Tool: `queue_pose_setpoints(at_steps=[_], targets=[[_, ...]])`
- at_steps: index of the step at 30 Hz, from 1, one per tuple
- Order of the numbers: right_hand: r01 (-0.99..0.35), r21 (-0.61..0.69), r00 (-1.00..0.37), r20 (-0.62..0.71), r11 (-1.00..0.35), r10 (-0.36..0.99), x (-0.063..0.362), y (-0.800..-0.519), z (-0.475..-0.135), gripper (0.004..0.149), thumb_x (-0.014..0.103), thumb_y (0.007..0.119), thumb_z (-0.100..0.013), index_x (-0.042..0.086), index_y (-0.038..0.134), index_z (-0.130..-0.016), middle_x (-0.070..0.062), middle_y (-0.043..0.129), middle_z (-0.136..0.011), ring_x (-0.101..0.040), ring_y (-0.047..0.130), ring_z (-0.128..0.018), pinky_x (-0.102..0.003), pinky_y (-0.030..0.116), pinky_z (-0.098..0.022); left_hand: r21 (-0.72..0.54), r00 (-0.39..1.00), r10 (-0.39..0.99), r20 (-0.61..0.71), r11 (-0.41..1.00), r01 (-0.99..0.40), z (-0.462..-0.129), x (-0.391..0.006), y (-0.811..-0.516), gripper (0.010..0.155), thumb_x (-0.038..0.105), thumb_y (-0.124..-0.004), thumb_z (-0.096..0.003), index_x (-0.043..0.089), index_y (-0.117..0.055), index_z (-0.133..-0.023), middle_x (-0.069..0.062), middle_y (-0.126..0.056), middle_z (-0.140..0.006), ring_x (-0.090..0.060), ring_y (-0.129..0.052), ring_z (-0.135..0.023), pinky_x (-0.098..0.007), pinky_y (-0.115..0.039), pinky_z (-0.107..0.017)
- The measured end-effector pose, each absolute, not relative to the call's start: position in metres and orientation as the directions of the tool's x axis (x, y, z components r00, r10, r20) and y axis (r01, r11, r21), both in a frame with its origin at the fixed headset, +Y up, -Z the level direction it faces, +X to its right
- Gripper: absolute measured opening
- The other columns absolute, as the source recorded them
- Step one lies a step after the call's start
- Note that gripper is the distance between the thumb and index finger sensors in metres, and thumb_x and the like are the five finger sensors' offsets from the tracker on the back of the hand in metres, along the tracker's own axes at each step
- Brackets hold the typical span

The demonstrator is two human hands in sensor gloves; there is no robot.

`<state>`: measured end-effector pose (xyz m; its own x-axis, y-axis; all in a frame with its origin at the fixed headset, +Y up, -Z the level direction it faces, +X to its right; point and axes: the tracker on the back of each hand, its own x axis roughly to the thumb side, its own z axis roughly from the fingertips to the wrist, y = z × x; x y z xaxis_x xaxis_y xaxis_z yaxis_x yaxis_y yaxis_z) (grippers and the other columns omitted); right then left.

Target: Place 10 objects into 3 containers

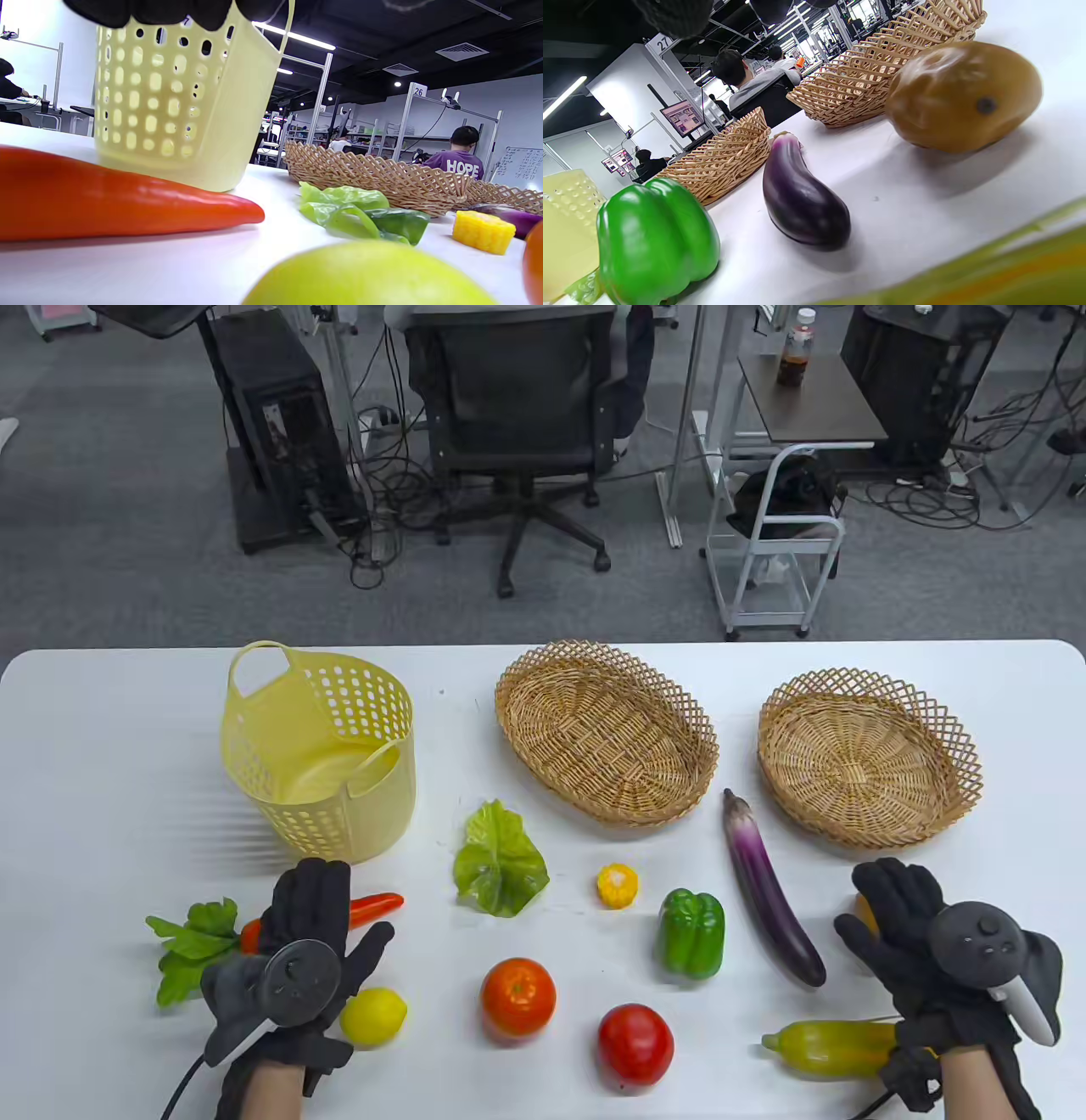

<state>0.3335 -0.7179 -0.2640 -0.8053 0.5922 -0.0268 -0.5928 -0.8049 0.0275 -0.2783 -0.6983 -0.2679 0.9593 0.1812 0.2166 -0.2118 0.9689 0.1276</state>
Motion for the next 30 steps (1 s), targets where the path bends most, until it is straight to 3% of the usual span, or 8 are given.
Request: queue_pose_setpoints(at_steps=[21, 30], targets=[[-0.627, 0.029, -0.779, -0.034, -0.778, 0.627, 0.338, -0.714, -0.259, 0.074, 0.053, 0.065, -0.057, 0.02, 0.034, -0.116, -0.012, 0.023, -0.124, -0.044, 0.019, -0.11, -0.07, 0.025, -0.075, 0.115, 0.956, 0.197, 0.216, 0.967, -0.225, -0.27, -0.281, -0.702, 0.08, 0.063, -0.053, -0.0611, 0.006, -0.039, -0.117, -0.03, -0.041, -0.119, -0.06, -0.048, -0.106, -0.07, -0.055, -0.068], [-0.536, 0.073, -0.843, 0.0, -0.841, 0.537, 0.325, -0.71, -0.258, 0.08, 0.052, 0.07, -0.054, 0.019, 0.033, -0.116, -0.015, 0.023, -0.123, -0.047, 0.022, -0.11, -0.072, 0.025, -0.074, 0.109, 0.953, 0.213, 0.216, 0.965, -0.241, -0.27, -0.283, -0.702, 0.08, 0.062, -0.053, -0.061, 0.007, -0.039, -0.117, -0.03, -0.041, -0.119, -0.06, -0.048, -0.106, -0.07, -0.056, -0.068]])
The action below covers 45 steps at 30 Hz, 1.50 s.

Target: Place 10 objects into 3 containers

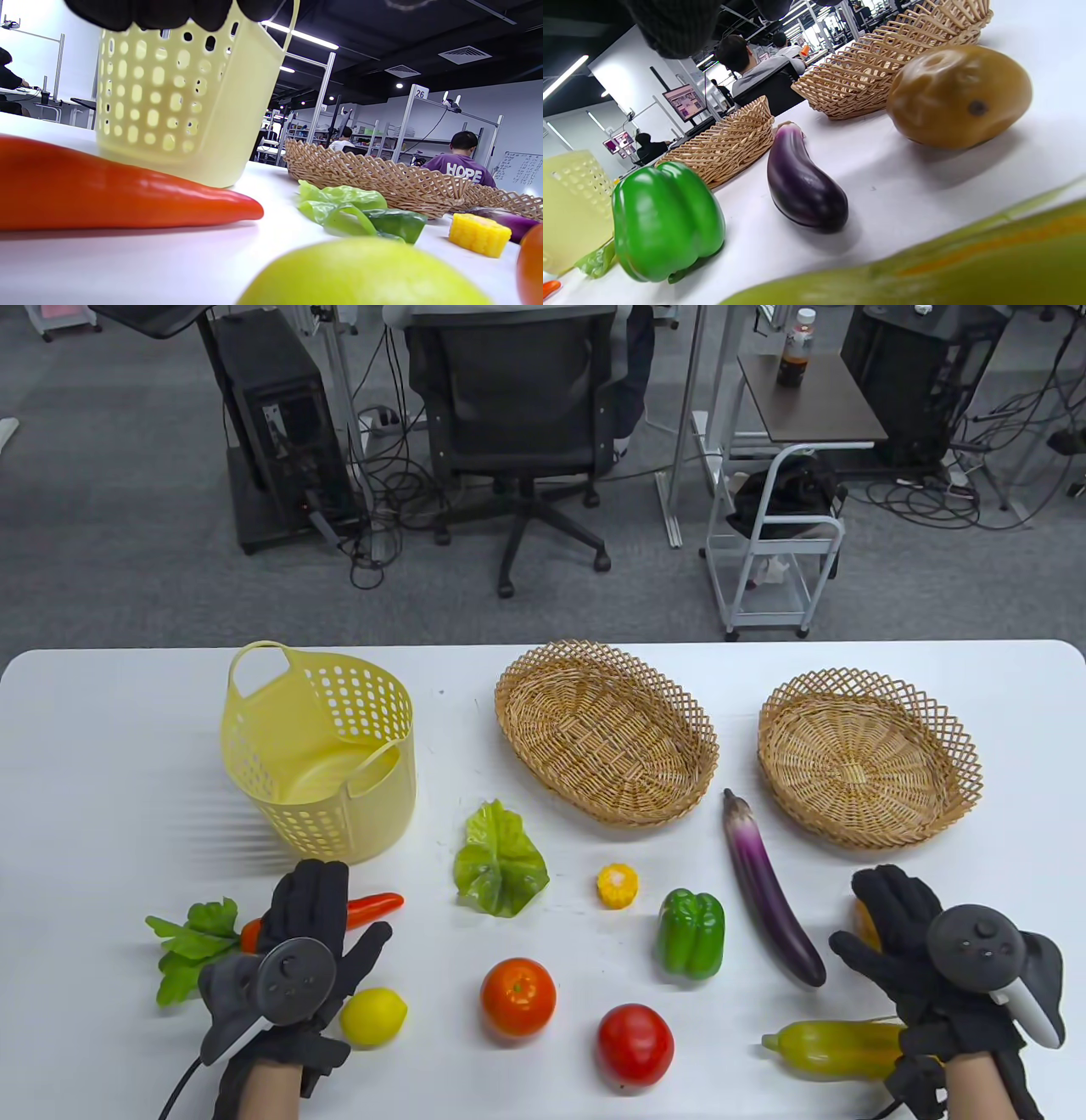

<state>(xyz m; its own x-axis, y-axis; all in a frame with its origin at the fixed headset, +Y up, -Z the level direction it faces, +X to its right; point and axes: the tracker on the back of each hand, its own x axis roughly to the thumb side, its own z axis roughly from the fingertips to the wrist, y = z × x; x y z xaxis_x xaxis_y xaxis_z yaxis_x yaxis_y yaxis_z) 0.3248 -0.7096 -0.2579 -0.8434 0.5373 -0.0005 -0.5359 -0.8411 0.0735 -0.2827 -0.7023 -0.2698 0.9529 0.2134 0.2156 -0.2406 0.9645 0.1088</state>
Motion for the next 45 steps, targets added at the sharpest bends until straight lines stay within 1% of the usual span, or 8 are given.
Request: queue_pose_setpoints(at_steps=[7, 12, 15, 24, 26, 32, 40, 45], targets=[[-0.406, 0.114, -0.91, 0.047, -0.907, 0.413, 0.301, -0.68, -0.242, 0.082, 0.052, 0.074, -0.052, 0.015, 0.037, -0.116, -0.02, 0.032, -0.123, -0.051, 0.034, -0.109, -0.072, 0.034, -0.074, 0.099, 0.95, 0.217, 0.227, 0.965, -0.244, -0.268, -0.28, -0.701, 0.079, 0.062, -0.053, -0.0611, 0.007, -0.04, -0.117, -0.029, -0.042, -0.119, -0.06, -0.049, -0.105, -0.069, -0.057, -0.068], [-0.284, 0.328, -0.954, 0.0, -0.901, 0.301, 0.284, -0.669, -0.23, 0.082, 0.048, 0.079, -0.05, 0.008, 0.045, -0.114, -0.027, 0.053, -0.115, -0.055, 0.06, -0.097, -0.068, 0.056, -0.067, 0.094, 0.949, 0.218, 0.229, 0.965, -0.244, -0.268, -0.281, -0.702, 0.079, 0.062, -0.053, -0.0611, 0.007, -0.04, -0.117, -0.029, -0.042, -0.119, -0.06, -0.049, -0.105, -0.069, -0.057, -0.068], [-0.225, 0.458, -0.97, -0.018, -0.86, 0.244, 0.277, -0.679, -0.226, 0.082, 0.048, 0.078, -0.05, 0.007, 0.047, -0.113, -0.029, 0.056, -0.114, -0.056, 0.062, -0.095, -0.068, 0.058, -0.066, 0.118, 0.953, 0.197, 0.23, 0.966, -0.228, -0.267, -0.28, -0.7, 0.078, 0.061, -0.053, -0.0612, 0.007, -0.042, -0.116, -0.029, -0.043, -0.119, -0.059, -0.05, -0.105, -0.068, -0.058, -0.068], [-0.082, 0.606, -0.992, -0.122, -0.791, 0.009, 0.274, -0.715, -0.232, 0.089, 0.044, 0.083, -0.047, 0.011, 0.034, -0.114, -0.025, 0.035, -0.121, -0.057, 0.042, -0.106, -0.079, 0.045, -0.067, 0.157, 0.954, 0.158, 0.254, 0.967, -0.202, -0.265, -0.273, -0.7, 0.074, 0.059, -0.053, -0.0619, 0.009, -0.045, -0.116, -0.027, -0.045, -0.119, -0.057, -0.051, -0.105, -0.066, -0.059, -0.068], [-0.056, 0.666, -0.988, -0.143, -0.744, -0.053, 0.274, -0.726, -0.235, 0.092, 0.044, 0.083, -0.047, 0.014, 0.027, -0.114, -0.024, 0.027, -0.121, -0.064, 0.036, -0.104, -0.081, 0.046, -0.065, 0.207, 0.956, 0.124, 0.264, 0.961, -0.182, -0.266, -0.272, -0.703, 0.071, 0.057, -0.053, -0.0618, 0.009, -0.048, -0.115, -0.026, -0.048, -0.118, -0.056, -0.055, -0.104, -0.065, -0.061, -0.067], [-0.011, 0.738, -0.974, -0.16, -0.674, -0.16, 0.276, -0.747, -0.243, 0.097, 0.043, 0.084, -0.047, 0.02, 0.015, -0.111, -0.023, 0.016, -0.12, -0.065, 0.033, -0.104, -0.083, 0.049, -0.063, 0.211, 0.961, 0.11, 0.253, 0.963, -0.166, -0.266, -0.273, -0.703, 0.07, 0.056, -0.053, -0.062, 0.01, -0.049, -0.115, -0.025, -0.049, -0.118, -0.055, -0.056, -0.105, -0.065, -0.061, -0.067], [0.042, 0.784, -0.956, -0.148, -0.619, -0.252, 0.283, -0.767, -0.243, 0.089, 0.033, 0.084, -0.053, 0.036, 0.011, -0.104, -0.012, 0.012, -0.12, -0.055, 0.034, -0.108, -0.079, 0.051, -0.066, 0.249, 0.961, 0.106, 0.254, 0.953, -0.171, -0.265, -0.275, -0.701, 0.069, 0.055, -0.053, -0.062, 0.011, -0.051, -0.114, -0.025, -0.05, -0.118, -0.055, -0.057, -0.104, -0.064, -0.062, -0.067], [0.106, 0.756, -0.967, -0.074, -0.646, -0.245, 0.284, -0.767, -0.24, 0.081, 0.028, 0.085, -0.053, 0.04, 0.023, -0.103, -0.012, 0.015, -0.12, -0.054, 0.035, -0.109, -0.077, 0.053, -0.067, 0.234, 0.964, 0.103, 0.247, 0.958, -0.163, -0.266, -0.275, -0.702, 0.068, 0.055, -0.053, -0.062, 0.011, -0.051, -0.114, -0.024, -0.051, -0.118, -0.054, -0.058, -0.104, -0.064, -0.062, -0.067]])
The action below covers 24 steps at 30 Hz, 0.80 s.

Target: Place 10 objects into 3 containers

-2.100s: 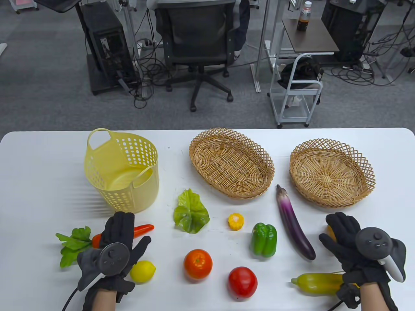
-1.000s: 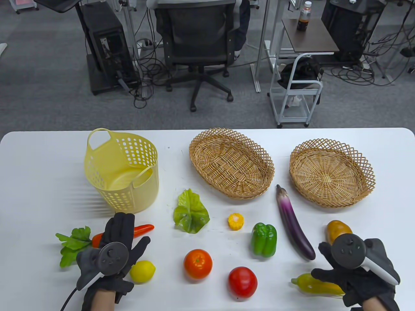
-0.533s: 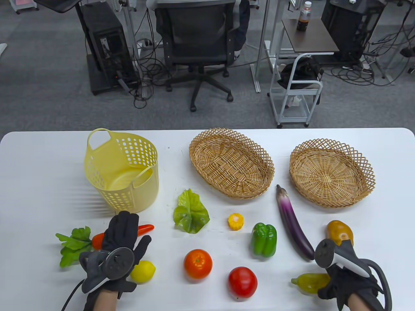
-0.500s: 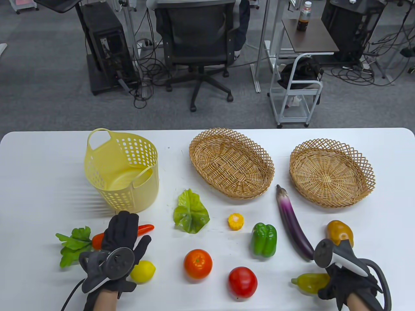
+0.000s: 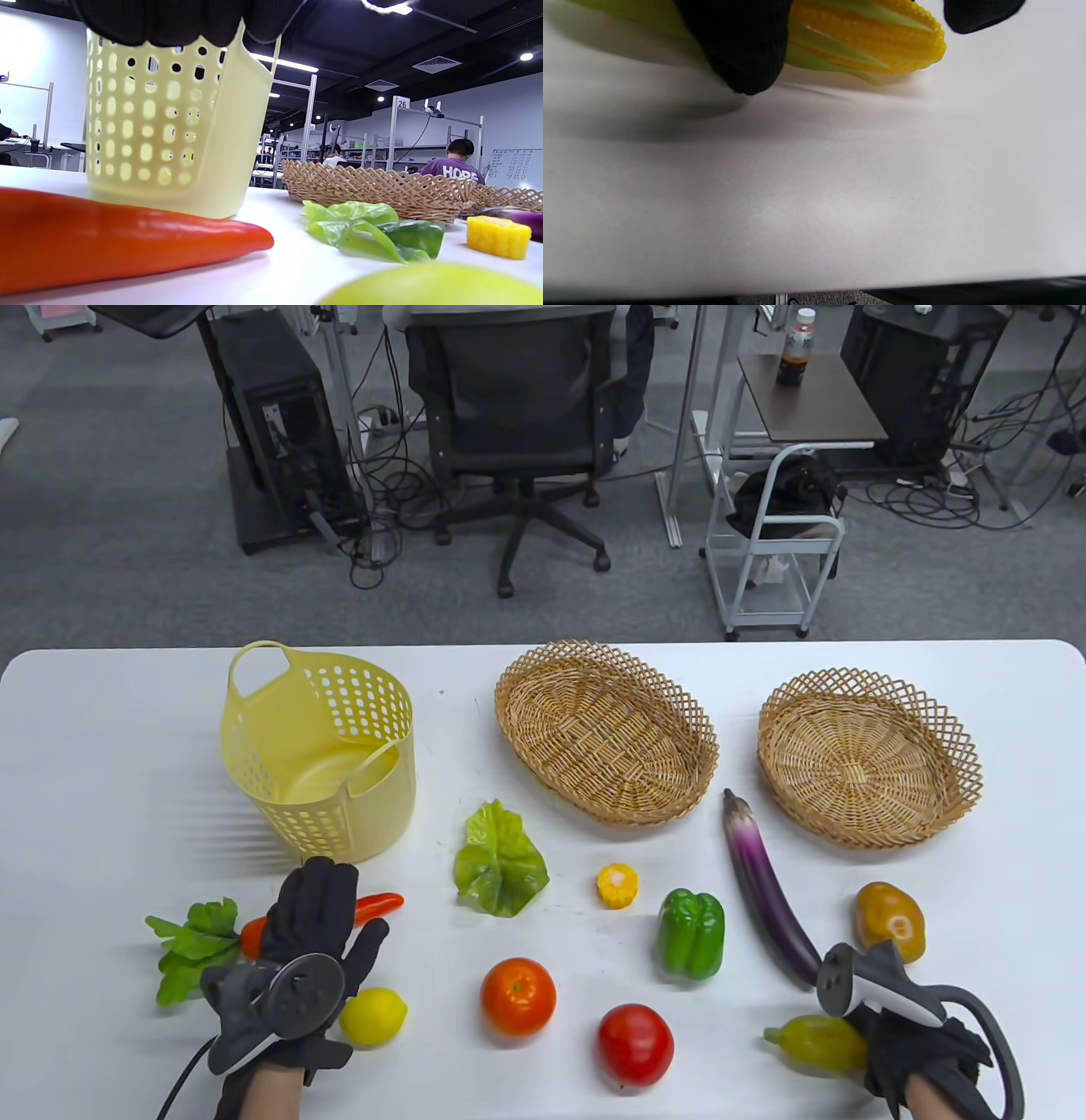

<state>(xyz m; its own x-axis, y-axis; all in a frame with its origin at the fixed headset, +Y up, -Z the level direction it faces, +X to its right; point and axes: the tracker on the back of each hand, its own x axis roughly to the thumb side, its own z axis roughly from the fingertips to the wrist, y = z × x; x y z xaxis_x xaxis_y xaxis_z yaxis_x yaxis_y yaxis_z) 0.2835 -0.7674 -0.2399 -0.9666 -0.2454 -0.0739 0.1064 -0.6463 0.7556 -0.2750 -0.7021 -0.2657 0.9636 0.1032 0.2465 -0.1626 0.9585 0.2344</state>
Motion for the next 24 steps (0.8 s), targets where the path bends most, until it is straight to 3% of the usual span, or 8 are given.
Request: queue_pose_setpoints(at_steps=[5, 11, 15, 18, 24], targets=[[0.071, 0.728, -0.988, -0.043, -0.682, -0.149, 0.28, -0.753, -0.237, 0.08, 0.026, 0.087, -0.052, 0.04, 0.027, -0.103, -0.014, 0.019, -0.12, -0.055, 0.034, -0.108, -0.078, 0.049, -0.068, 0.232, 0.965, 0.103, 0.24, 0.959, -0.16, -0.265, -0.276, -0.701, 0.068, 0.055, -0.053, -0.0621, 0.011, -0.051, -0.114, -0.024, -0.051, -0.118, -0.054, -0.058, -0.104, -0.064, -0.062, -0.067], [-0.078, 0.556, -0.996, -0.074, -0.828, 0.044, 0.277, -0.696, -0.252, 0.079, 0.028, 0.082, -0.056, 0.037, 0.019, -0.103, -0.035, 0.024, -0.116, -0.069, 0.032, -0.102, -0.076, 0.043, -0.071, 0.24, 0.967, 0.106, 0.232, 0.957, -0.162, -0.266, -0.279, -0.7, 0.068, 0.055, -0.053, -0.0619, 0.011, -0.052, -0.114, -0.024, -0.052, -0.117, -0.054, -0.059, -0.104, -0.064, -0.062, -0.067], [-0.152, 0.364, -0.985, -0.135, -0.919, 0.11, 0.281, -0.659, -0.28, 0.083, 0.031, 0.082, -0.055, 0.034, 0.015, -0.103, -0.029, 0.039, -0.116, -0.064, 0.042, -0.102, -0.074, 0.046, -0.071, 0.241, 0.969, 0.1, 0.228, 0.958, -0.156, -0.266, -0.279, -0.7, 0.068, 0.055, -0.053, -0.062, 0.011, -0.052, -0.114, -0.024, -0.052, -0.117, -0.054, -0.059, -0.104, -0.064, -0.062, -0.067], [-0.15, 0.265, -0.974, -0.207, -0.952, 0.095, 0.282, -0.638, -0.308, 0.088, 0.032, 0.083, -0.053, 0.034, 0.011, -0.104, -0.022, 0.05, -0.113, -0.058, 0.054, -0.099, -0.066, 0.056, -0.07, 0.246, 0.97, 0.093, 0.225, 0.958, -0.149, -0.266, -0.28, -0.699, 0.068, 0.055, -0.053, -0.062, 0.011, -0.052, -0.114, -0.024, -0.052, -0.117, -0.054, -0.059, -0.104, -0.064, -0.062, -0.067], [-0.169, 0.168, -0.905, -0.418, -0.971, 0.085, 0.288, -0.625, -0.363, 0.087, 0.039, 0.084, -0.05, 0.03, 0.023, -0.111, -0.018, 0.063, -0.108, -0.048, 0.063, -0.094, -0.059, 0.059, -0.069, 0.262, 0.973, 0.085, 0.216, 0.955, -0.142, -0.265, -0.281, -0.698, 0.068, 0.055, -0.053, -0.062, 0.011, -0.052, -0.114, -0.024, -0.052, -0.117, -0.054, -0.059, -0.104, -0.064, -0.062, -0.067]])
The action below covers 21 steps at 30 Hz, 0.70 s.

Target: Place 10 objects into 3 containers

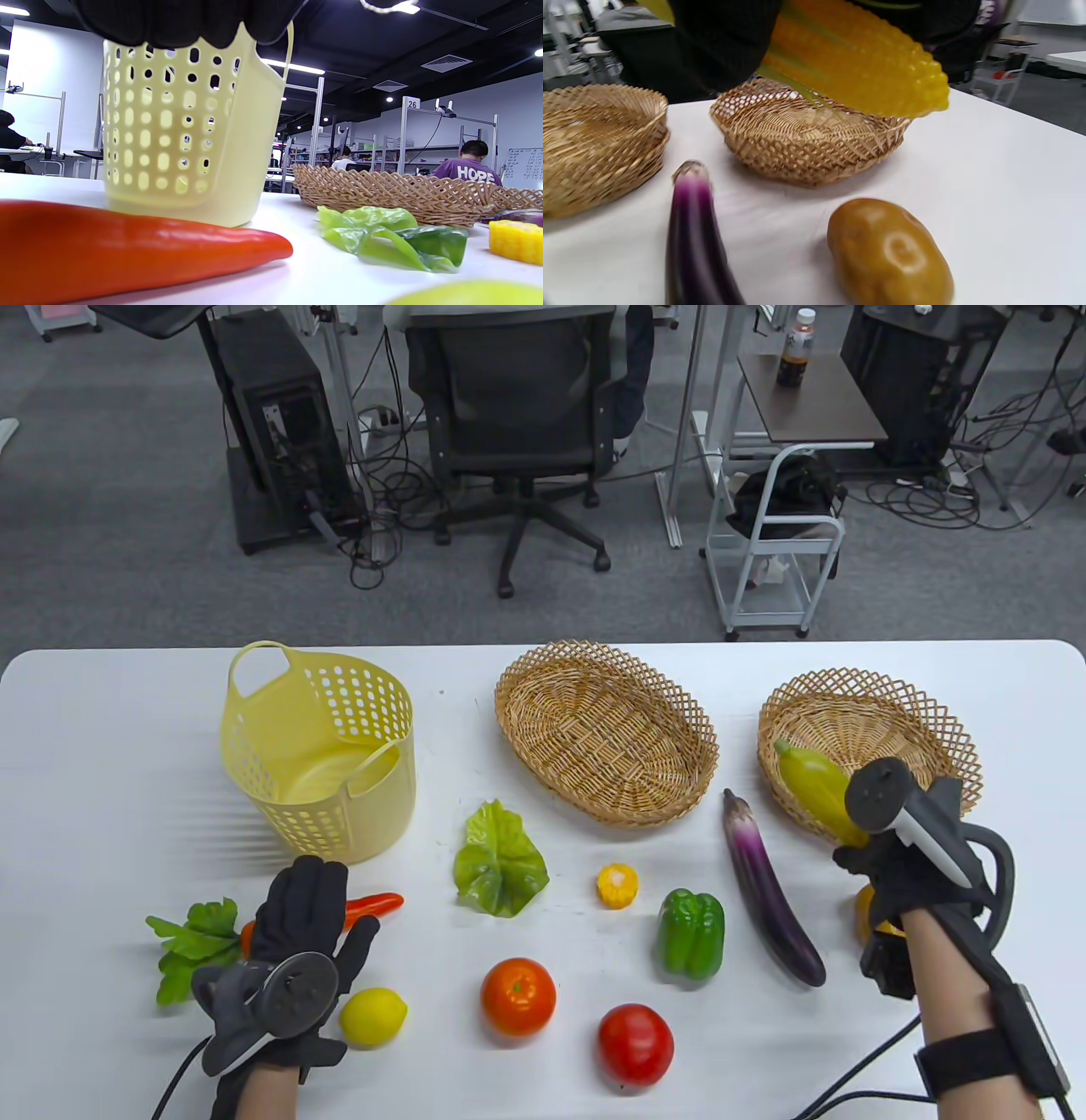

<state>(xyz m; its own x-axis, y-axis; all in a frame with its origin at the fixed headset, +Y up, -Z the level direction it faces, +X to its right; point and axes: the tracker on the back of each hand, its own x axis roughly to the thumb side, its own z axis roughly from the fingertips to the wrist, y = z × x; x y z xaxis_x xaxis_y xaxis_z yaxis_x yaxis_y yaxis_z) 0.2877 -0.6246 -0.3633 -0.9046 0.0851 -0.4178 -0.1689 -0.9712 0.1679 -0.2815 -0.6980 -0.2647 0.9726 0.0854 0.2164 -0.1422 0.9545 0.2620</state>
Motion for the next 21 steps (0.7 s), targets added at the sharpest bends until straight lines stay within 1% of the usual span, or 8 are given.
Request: queue_pose_setpoints(at_steps=[2, 4, 8, 12, 16, 19, 21], targets=[[-0.204, 0.144, -0.864, -0.492, -0.968, 0.109, 0.292, -0.627, -0.382, 0.085, 0.041, 0.083, -0.05, 0.027, 0.028, -0.114, -0.019, 0.065, -0.106, -0.047, 0.064, -0.092, -0.058, 0.058, -0.07, 0.268, 0.974, 0.081, 0.213, 0.954, -0.138, -0.264, -0.282, -0.698, 0.068, 0.055, -0.054, -0.0619, 0.011, -0.052, -0.114, -0.025, -0.052, -0.117, -0.054, -0.059, -0.104, -0.064, -0.062, -0.067], [-0.215, 0.167, -0.825, -0.558, -0.962, 0.088, 0.296, -0.634, -0.398, 0.085, 0.042, 0.082, -0.05, 0.027, 0.029, -0.114, -0.018, 0.065, -0.106, -0.045, 0.063, -0.092, -0.058, 0.057, -0.071, 0.271, 0.975, 0.074, 0.21, 0.954, -0.13, -0.264, -0.282, -0.698, 0.068, 0.055, -0.054, -0.0619, 0.011, -0.052, -0.114, -0.025, -0.052, -0.117, -0.055, -0.059, -0.103, -0.064, -0.062, -0.067], [-0.198, 0.201, -0.782, -0.623, -0.959, 0.031, 0.3, -0.657, -0.423, 0.087, 0.041, 0.081, -0.052, 0.018, 0.024, -0.115, -0.02, 0.063, -0.108, -0.045, 0.065, -0.092, -0.057, 0.058, -0.071, 0.275, 0.976, 0.065, 0.206, 0.954, -0.121, -0.264, -0.282, -0.697, 0.068, 0.054, -0.054, -0.0619, 0.011, -0.053, -0.114, -0.025, -0.052, -0.117, -0.055, -0.059, -0.103, -0.064, -0.062, -0.067], [-0.206, 0.253, -0.764, -0.645, -0.945, -0.006, 0.302, -0.676, -0.438, 0.088, 0.039, 0.081, -0.053, 0.016, 0.021, -0.114, -0.02, 0.062, -0.109, -0.043, 0.065, -0.092, -0.055, 0.059, -0.071, 0.265, 0.976, 0.069, 0.209, 0.956, -0.124, -0.264, -0.283, -0.698, 0.068, 0.055, -0.054, -0.0619, 0.011, -0.053, -0.114, -0.025, -0.052, -0.117, -0.055, -0.058, -0.104, -0.065, -0.061, -0.067], [-0.216, 0.241, -0.754, -0.657, -0.946, 0.005, 0.302, -0.691, -0.449, 0.086, 0.039, 0.079, -0.054, 0.018, 0.021, -0.114, -0.018, 0.06, -0.111, -0.042, 0.064, -0.093, -0.055, 0.059, -0.072, 0.256, 0.977, 0.066, 0.205, 0.959, -0.119, -0.265, -0.284, -0.699, 0.068, 0.054, -0.054, -0.0619, 0.011, -0.053, -0.114, -0.025, -0.052, -0.117, -0.055, -0.058, -0.103, -0.065, -0.061, -0.067], [-0.222, 0.21, -0.759, -0.65, -0.952, 0.034, 0.301, -0.695, -0.451, 0.078, 0.038, 0.073, -0.059, 0.022, 0.02, -0.114, -0.013, 0.051, -0.116, -0.04, 0.058, -0.1, -0.057, 0.054, -0.075, 0.24, 0.978, 0.065, 0.196, 0.964, -0.112, -0.266, -0.286, -0.701, 0.069, 0.056, -0.054, -0.0618, 0.01, -0.052, -0.114, -0.026, -0.052, -0.117, -0.056, -0.058, -0.103, -0.066, -0.061, -0.067], [-0.223, 0.202, -0.764, -0.644, -0.954, 0.043, 0.3, -0.695, -0.45, 0.075, 0.04, 0.07, -0.061, 0.023, 0.019, -0.114, -0.012, 0.046, -0.119, -0.042, 0.054, -0.104, -0.06, 0.05, -0.077, 0.238, 0.979, 0.065, 0.194, 0.965, -0.111, -0.268, -0.287, -0.702, 0.069, 0.056, -0.054, -0.0617, 0.01, -0.053, -0.114, -0.026, -0.052, -0.117, -0.056, -0.058, -0.103, -0.066, -0.061, -0.067]])
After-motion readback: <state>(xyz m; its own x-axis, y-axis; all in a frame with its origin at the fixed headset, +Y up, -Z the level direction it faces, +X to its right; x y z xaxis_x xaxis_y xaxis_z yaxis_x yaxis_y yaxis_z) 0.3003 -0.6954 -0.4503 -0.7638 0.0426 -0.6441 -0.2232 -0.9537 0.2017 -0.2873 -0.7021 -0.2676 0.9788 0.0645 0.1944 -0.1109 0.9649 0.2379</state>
